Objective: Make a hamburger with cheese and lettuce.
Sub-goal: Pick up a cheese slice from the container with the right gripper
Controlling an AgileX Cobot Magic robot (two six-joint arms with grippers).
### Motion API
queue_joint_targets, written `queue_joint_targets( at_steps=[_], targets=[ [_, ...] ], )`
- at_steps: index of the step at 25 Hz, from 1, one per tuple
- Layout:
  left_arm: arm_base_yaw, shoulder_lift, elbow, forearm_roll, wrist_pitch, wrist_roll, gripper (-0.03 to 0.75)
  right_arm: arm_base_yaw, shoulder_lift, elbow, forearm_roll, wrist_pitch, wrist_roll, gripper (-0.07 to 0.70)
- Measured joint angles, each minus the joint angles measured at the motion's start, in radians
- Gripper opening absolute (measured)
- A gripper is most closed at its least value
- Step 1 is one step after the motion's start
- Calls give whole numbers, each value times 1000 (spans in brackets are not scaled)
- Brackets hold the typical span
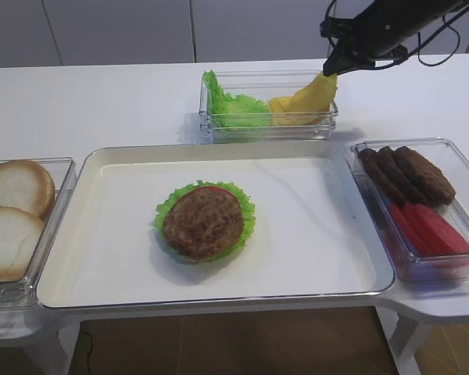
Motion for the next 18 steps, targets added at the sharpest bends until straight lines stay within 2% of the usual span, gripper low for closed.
queue_joint_targets(
  at_steps=[18],
  targets=[
    [0, 0, 0, 0, 0, 0, 360, 0, -20, -11, 8, 4, -25, 3]
  ],
)
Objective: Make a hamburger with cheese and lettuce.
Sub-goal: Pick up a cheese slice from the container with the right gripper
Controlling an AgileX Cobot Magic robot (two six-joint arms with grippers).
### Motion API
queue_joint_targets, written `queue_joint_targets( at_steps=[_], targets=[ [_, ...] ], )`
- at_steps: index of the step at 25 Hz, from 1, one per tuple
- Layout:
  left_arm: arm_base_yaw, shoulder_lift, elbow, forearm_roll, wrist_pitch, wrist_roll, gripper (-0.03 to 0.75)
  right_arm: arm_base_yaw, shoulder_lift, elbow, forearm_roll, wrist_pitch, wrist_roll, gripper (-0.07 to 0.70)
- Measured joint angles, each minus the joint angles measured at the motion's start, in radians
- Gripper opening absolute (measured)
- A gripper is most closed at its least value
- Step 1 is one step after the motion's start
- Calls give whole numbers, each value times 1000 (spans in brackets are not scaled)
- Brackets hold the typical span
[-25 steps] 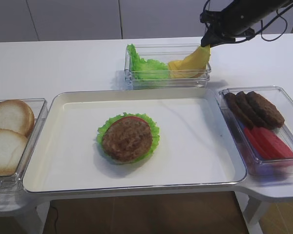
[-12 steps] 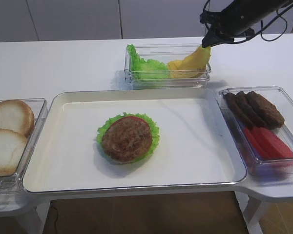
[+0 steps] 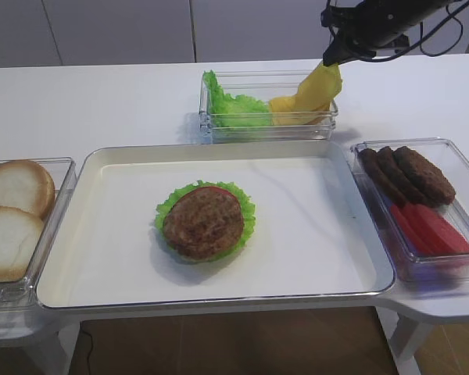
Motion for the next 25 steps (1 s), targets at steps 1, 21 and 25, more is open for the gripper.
queue_joint_targets(
  at_steps=[1, 21, 25],
  targets=[
    [0, 0, 0, 0, 0, 0, 360, 0, 0, 0, 3, 0, 0, 3],
    [0, 0, 0, 0, 0, 0, 360, 3, 0, 0, 243, 10, -97, 3],
    [0, 0, 0, 0, 0, 0, 360, 3, 0, 0, 240, 15, -97, 3]
  ],
)
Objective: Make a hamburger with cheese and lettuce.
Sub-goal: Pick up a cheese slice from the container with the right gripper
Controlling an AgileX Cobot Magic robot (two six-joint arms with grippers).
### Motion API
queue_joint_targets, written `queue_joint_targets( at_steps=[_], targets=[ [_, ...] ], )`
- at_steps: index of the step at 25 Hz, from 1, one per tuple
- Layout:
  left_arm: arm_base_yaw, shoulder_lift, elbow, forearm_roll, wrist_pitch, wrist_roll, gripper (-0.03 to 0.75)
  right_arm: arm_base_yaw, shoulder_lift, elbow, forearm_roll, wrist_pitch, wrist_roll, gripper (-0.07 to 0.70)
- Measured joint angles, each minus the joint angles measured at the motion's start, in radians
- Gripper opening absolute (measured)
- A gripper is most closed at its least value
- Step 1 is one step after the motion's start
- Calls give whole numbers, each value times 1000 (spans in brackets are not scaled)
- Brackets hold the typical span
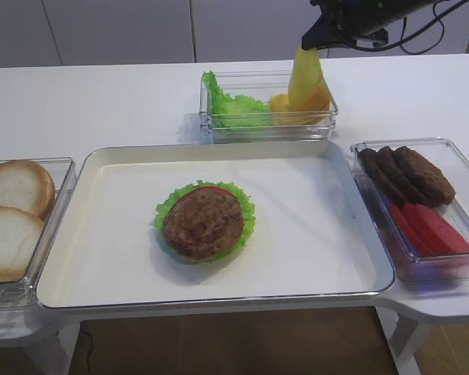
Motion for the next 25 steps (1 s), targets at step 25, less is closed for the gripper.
queue_joint_targets(
  at_steps=[25],
  targets=[
    [0, 0, 0, 0, 0, 0, 360, 0, -439, 231, -162, 128, 99, 3]
  ],
)
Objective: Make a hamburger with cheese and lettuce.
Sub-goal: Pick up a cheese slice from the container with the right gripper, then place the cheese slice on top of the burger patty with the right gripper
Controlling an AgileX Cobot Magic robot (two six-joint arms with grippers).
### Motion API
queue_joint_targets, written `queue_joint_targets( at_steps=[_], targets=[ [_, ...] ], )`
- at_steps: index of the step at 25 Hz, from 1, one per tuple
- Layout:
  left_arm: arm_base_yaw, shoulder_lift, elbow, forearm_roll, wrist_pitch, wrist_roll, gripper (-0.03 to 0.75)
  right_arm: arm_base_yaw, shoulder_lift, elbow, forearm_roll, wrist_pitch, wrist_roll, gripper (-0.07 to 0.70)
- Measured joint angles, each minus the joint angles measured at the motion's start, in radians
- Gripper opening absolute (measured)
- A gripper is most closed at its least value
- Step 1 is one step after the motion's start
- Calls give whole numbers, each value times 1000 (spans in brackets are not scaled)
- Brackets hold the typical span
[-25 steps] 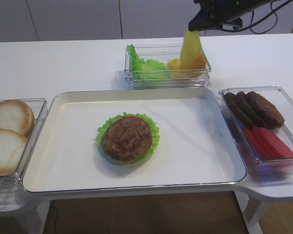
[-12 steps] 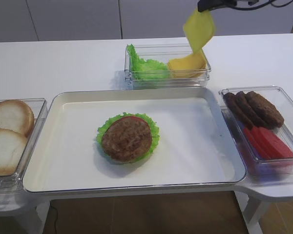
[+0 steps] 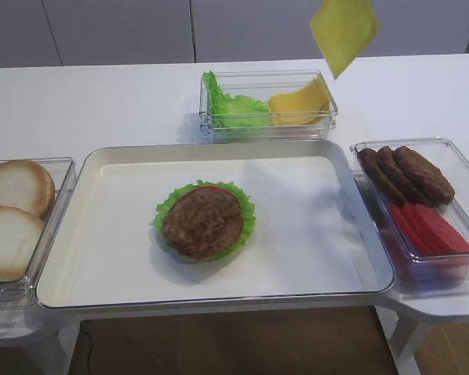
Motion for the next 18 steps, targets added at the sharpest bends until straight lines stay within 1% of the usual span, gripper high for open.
queue_joint_targets(
  at_steps=[2, 4, 6, 9, 13, 18],
  targets=[
    [0, 0, 0, 0, 0, 0, 360, 5, -63, 70, -4, 2, 3, 3],
    [0, 0, 0, 0, 0, 0, 360, 22, -122, 134, -17, -10, 15, 3],
    [0, 0, 0, 0, 0, 0, 360, 61, -180, 198, -32, -21, 22, 3],
    [0, 0, 0, 0, 0, 0, 360, 132, -234, 267, -39, -21, 35, 3],
    [0, 0, 0, 0, 0, 0, 360, 231, -250, 309, -58, -21, 71, 3],
    [0, 0, 0, 0, 0, 0, 360, 366, -250, 313, -81, -78, 119, 3]
  ],
)
